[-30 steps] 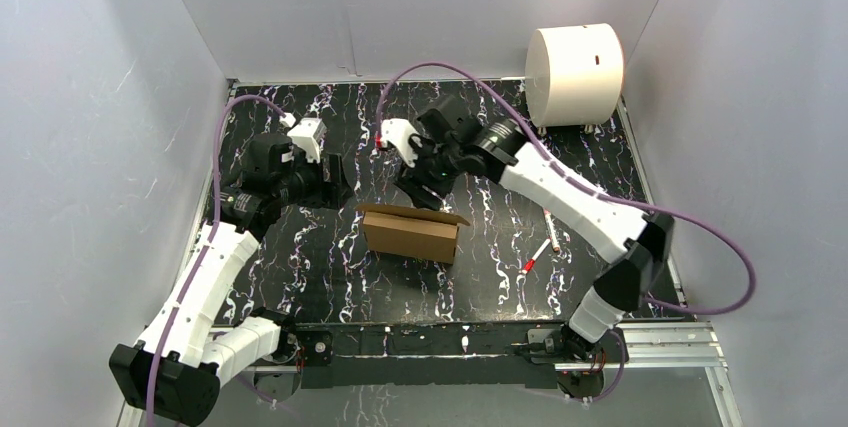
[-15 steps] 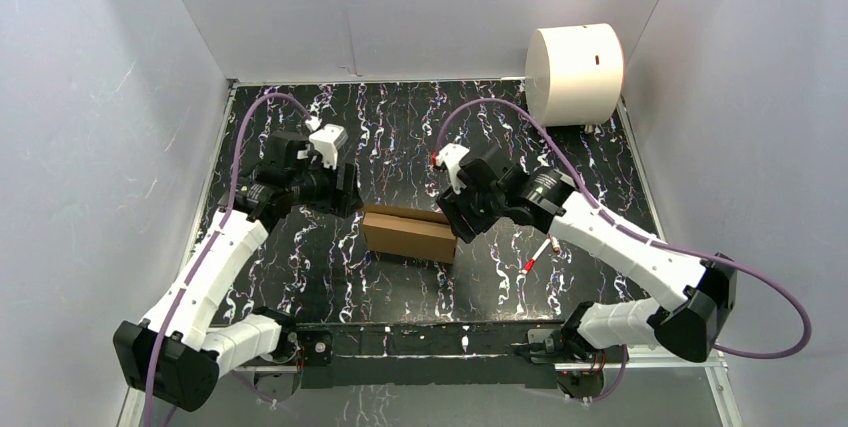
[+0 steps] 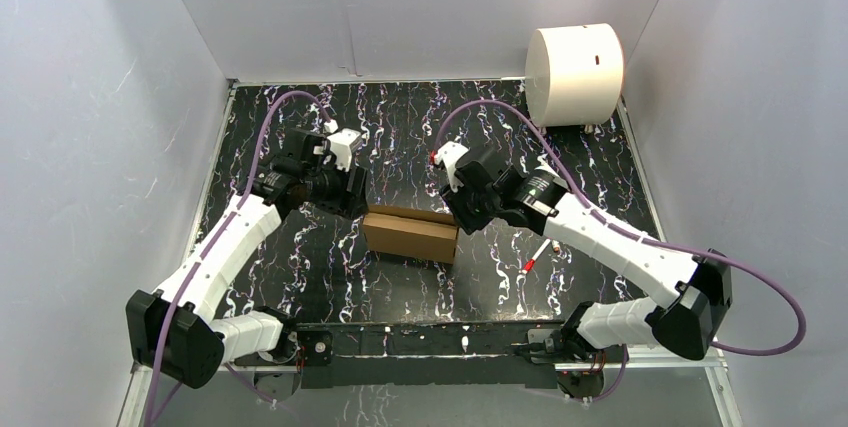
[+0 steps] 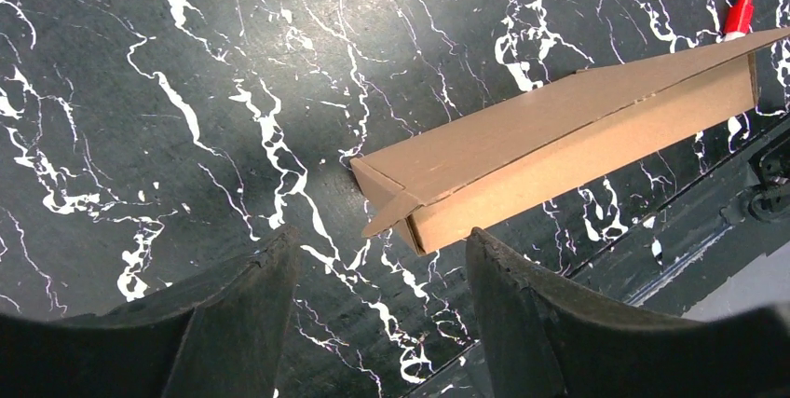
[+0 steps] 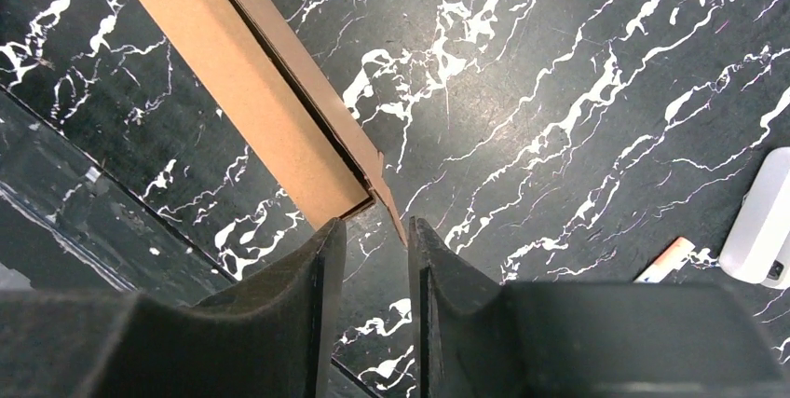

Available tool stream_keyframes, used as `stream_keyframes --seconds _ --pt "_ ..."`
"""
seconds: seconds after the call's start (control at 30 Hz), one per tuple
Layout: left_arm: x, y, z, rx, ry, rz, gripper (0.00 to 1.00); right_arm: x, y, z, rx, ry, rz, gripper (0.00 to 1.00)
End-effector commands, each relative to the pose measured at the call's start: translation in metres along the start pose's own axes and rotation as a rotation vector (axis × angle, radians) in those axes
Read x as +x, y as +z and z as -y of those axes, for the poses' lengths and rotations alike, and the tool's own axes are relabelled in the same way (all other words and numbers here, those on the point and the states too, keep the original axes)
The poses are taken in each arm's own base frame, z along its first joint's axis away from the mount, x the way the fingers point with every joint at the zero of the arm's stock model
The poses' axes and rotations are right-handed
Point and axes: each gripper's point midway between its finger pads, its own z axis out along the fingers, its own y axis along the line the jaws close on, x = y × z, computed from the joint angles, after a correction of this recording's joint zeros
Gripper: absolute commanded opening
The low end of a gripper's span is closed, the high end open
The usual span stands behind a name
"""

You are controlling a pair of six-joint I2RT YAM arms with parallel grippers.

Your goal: Fold the paper box

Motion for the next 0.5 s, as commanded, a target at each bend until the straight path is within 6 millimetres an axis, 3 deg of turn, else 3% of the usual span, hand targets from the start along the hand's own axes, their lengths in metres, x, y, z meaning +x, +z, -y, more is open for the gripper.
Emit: stream_keyframes --seconds 0.0,0.37,0.47 --pt "-0.011 -0.009 0.012 0.043 0.036 0.022 0.62 -0.007 0.005 0.002 0.019 -0.004 0.026 0.38" --pt "-0.011 -0.003 0.018 0.08 0.036 -0.001 0.54 0.003 0.008 0.007 0.04 -0.013 -0.003 0.28" --pt "-0.01 -0.001 0.021 0.101 0.033 -0.012 0.5 0.002 0.008 0.005 0.033 -0.01 0.001 0.21"
